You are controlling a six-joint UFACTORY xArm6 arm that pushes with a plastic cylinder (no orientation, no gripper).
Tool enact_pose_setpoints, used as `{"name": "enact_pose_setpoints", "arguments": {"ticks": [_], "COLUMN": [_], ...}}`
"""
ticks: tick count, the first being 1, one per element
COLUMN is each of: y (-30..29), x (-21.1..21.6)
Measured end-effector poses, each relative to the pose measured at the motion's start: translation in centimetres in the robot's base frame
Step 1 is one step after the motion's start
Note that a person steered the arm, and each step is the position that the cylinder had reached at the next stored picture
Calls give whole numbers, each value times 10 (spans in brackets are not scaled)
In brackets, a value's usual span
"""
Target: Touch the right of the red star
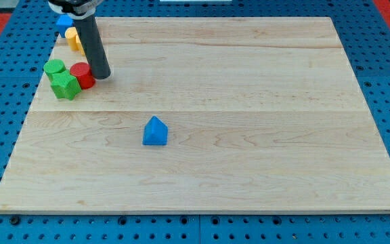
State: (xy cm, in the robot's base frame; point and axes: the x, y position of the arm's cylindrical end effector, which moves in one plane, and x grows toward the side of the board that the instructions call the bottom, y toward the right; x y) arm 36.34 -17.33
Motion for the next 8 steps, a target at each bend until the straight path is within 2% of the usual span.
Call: {"name": "enact_pose_setpoints", "arguments": {"ticks": [2, 3, 4, 5, 8], "y": [30, 39, 30, -14, -32], "x": [-135, -172, -172, -172, -172]}}
